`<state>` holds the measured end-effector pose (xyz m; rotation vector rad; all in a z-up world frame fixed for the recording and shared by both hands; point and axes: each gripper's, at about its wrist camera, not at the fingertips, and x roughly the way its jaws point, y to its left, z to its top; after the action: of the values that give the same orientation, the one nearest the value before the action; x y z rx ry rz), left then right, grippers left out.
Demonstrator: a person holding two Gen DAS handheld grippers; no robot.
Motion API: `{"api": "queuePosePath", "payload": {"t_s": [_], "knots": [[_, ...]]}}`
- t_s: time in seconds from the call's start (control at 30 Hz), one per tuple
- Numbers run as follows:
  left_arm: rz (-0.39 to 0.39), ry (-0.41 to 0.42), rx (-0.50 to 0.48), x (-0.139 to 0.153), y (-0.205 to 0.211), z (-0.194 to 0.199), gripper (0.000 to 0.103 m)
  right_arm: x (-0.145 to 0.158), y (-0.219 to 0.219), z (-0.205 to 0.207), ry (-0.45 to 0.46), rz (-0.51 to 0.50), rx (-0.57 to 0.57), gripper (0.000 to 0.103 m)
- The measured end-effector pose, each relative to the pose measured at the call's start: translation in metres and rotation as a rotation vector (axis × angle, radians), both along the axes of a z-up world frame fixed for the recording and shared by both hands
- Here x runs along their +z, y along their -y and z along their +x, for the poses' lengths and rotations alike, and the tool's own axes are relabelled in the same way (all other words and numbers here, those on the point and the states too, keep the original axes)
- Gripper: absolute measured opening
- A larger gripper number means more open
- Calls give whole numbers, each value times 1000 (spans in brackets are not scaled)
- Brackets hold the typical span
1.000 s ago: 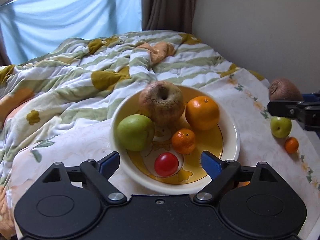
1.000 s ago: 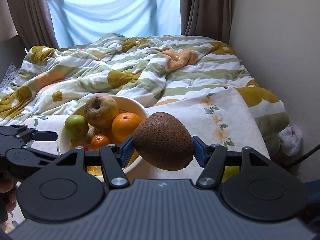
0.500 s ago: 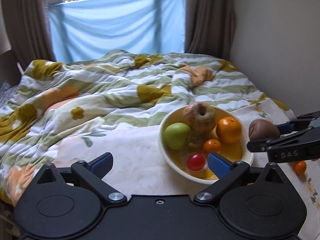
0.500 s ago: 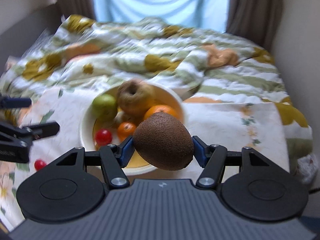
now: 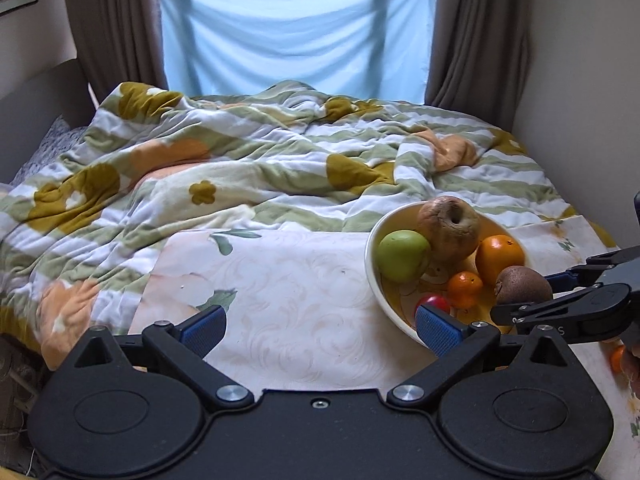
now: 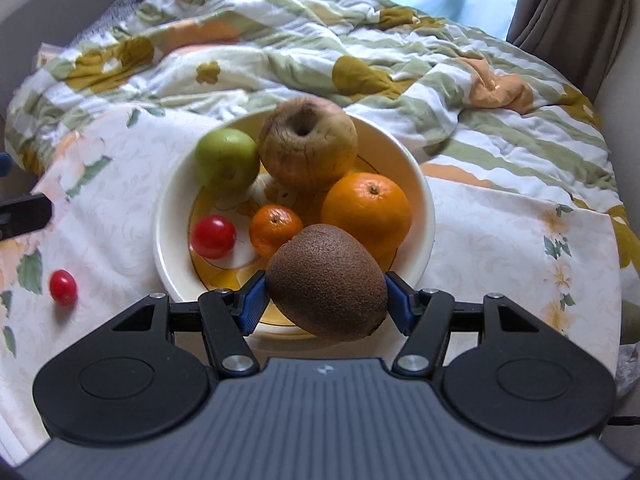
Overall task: Organize fruits
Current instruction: 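Lower the kiwi into the bowl and open the right tool, then grasp the large orange with the left tool while the right tool grasps a tangerine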
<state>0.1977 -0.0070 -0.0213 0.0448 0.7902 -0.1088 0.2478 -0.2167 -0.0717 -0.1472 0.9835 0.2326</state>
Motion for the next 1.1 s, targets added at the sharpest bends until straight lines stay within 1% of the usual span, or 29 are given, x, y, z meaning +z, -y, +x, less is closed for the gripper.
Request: {"api": "queuePosePath", "payload": {"t_s": [0.13,0.17,0.2,0.23,0.27,0.33,0.5,0.9,1.1], "knots": [[4,1,19,0,-1,-2,102,-4,-5,4,-14,-26,17,77],[5,-1,23,-1,0,-2,102,-4,-6,4,-11,-31,19,81],[7,-2,28,-1,-1,-3,102,-3,-8,3,-5,-40,24,88],[9,-4,32,-1,-1,-4,102,-2,-9,1,4,-51,25,92],[10,-7,34,-1,-1,-6,102,0,-9,0,16,-61,24,102],[14,-11,42,-1,-1,-10,102,4,-6,-7,40,-52,16,103],[8,-5,63,6,-2,-20,102,14,8,-17,46,43,-32,103],[12,69,94,36,3,-45,103,50,18,-50,128,67,-36,103],[-1,95,103,48,4,-62,103,69,27,-71,176,77,-54,103]]}}
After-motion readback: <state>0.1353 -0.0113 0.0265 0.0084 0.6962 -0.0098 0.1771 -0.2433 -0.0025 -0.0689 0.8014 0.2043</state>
